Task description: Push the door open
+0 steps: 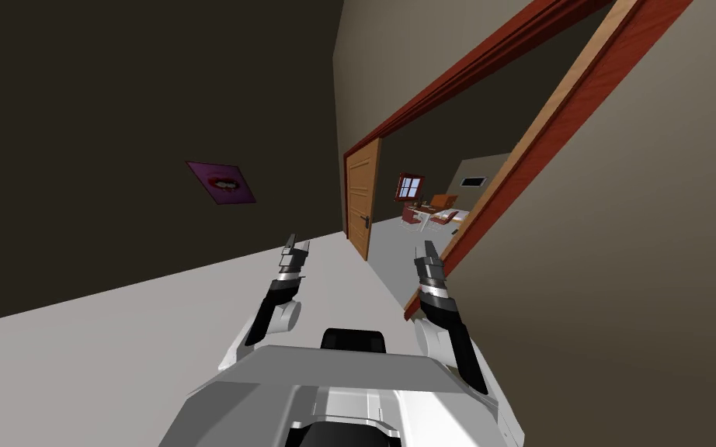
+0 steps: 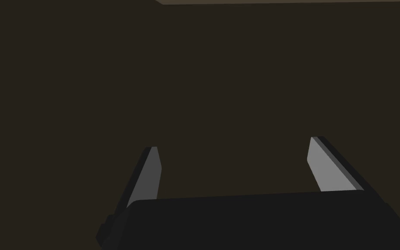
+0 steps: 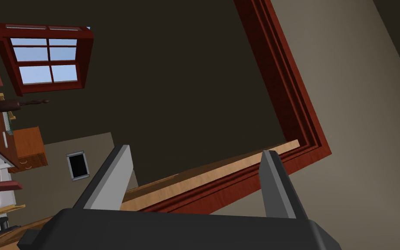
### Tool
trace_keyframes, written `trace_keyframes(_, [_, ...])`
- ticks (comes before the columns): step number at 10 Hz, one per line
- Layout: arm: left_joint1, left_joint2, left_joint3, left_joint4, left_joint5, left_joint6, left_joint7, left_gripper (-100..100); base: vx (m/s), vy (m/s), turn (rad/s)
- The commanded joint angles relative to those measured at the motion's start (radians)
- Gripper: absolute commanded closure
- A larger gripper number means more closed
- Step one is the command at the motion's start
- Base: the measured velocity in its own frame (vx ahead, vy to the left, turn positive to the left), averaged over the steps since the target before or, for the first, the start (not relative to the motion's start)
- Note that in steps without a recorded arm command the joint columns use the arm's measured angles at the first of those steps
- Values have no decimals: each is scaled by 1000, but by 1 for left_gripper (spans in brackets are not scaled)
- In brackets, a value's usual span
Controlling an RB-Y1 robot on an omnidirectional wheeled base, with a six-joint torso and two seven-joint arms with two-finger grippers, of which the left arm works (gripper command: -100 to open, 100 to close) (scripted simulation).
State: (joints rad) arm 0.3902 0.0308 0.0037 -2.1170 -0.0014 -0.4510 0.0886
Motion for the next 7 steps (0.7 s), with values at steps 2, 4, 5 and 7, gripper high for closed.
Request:
trace_keyframes(2, [-39,16,-11,58,2,2,4,-100,155,53,-70])
trace_keyframes(4, [-65,25,-22,100,3,2,6,-100,108,50,-68])
trace_keyframes(5, [-82,31,-29,129,3,1,7,-100,153,60,-112])
trace_keyframes(7, [-102,37,-37,162,4,1,9,-100,132,61,-67])
